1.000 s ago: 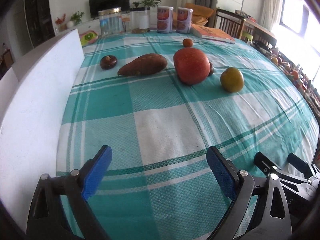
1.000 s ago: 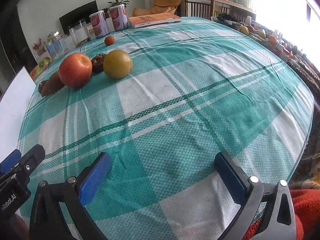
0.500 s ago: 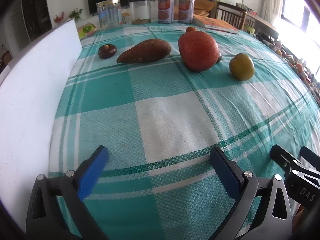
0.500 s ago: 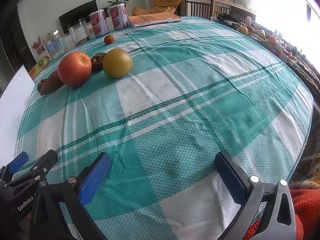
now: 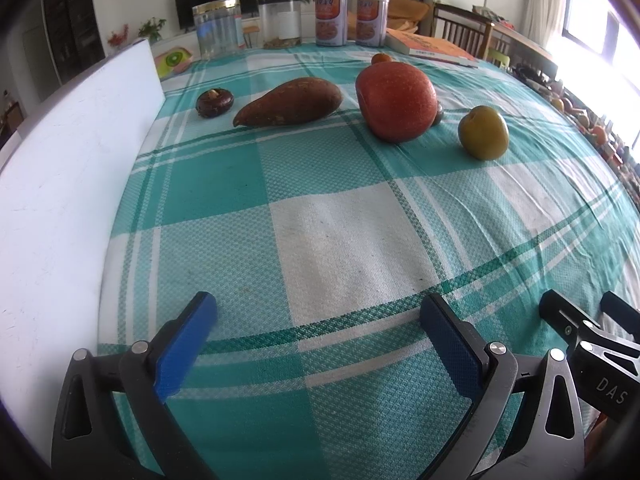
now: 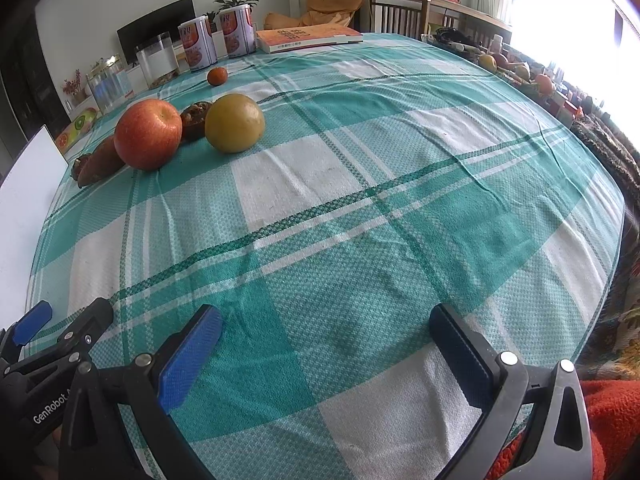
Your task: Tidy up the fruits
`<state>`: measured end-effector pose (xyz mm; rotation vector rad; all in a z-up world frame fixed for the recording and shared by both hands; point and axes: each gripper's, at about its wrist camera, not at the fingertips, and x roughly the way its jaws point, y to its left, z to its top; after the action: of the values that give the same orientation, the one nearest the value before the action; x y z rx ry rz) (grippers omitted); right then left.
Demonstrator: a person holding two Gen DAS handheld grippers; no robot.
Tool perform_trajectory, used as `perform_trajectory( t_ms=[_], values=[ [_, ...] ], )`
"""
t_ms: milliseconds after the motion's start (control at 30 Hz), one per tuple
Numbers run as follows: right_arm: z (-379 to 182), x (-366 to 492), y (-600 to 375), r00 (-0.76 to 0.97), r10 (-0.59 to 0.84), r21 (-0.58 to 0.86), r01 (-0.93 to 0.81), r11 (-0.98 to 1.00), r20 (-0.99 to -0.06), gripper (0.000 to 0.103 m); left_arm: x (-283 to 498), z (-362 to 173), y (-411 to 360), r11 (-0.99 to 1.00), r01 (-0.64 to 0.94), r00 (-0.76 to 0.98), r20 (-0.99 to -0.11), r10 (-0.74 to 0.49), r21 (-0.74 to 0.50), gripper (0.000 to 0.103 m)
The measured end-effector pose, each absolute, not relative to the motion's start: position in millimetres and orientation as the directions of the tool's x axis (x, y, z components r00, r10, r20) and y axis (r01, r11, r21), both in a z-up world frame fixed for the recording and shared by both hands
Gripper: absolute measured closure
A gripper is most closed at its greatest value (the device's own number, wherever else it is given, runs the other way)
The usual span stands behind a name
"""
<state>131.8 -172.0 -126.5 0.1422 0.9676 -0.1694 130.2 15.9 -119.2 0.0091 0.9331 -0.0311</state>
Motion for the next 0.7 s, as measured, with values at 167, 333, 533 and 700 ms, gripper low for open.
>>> perform_trajectory(
  t_ms=[167, 333, 533, 700],
  values=[
    [-126.5, 131.7, -172.0, 0.556, -0.079, 0.045, 0.206, 0.977, -0.828, 0.000, 130.2, -119.1, 15.9, 1.000, 0.031, 0.595, -0.803, -0.023, -0.006, 0.001],
    [-126.2, 131.7, -171.9, 0.556, -0.079, 0.045, 0.206, 0.977, -0.828, 0.000, 130.2, -119.0, 16.0, 1.000, 0.031, 0.595, -0.803, -0.023, -0.006, 0.001],
    [-125.8, 131.9, -171.8, 0.556, -0.079, 0.046, 0.206, 0.978, -0.828, 0.000, 130.0, -119.0, 16.0, 1.000, 0.031, 0.595, -0.803, -0.023, -0.005, 0.001],
    [-125.4, 132.0, -172.0, 0.558, -0.074, 0.052, 0.206, 0.977, -0.827, 0.000, 129.8, -119.1, 15.9, 0.999, 0.032, 0.595, -0.804, -0.025, -0.008, 0.001]
  ],
)
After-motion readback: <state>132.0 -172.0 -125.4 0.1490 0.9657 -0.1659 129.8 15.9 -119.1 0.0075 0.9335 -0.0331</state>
